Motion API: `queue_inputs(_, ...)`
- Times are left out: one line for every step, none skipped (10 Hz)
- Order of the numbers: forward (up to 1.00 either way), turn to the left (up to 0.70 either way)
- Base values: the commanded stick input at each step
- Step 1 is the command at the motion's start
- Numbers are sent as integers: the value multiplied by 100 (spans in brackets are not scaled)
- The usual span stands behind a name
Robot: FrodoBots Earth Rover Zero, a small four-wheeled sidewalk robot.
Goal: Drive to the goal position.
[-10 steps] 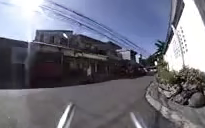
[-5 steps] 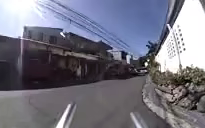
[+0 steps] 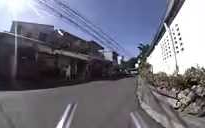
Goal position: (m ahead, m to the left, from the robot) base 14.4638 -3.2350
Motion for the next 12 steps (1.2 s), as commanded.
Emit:
queue_inputs(85, 5)
queue_inputs(85, 10)
queue_inputs(85, -34)
queue_inputs(85, -34)
queue_inputs(85, -34)
queue_inputs(85, -34)
queue_inputs(85, -34)
queue_inputs(85, -34)
queue_inputs(85, -34)
queue_inputs(85, -34)
queue_inputs(85, -29)
queue_inputs(85, -6)
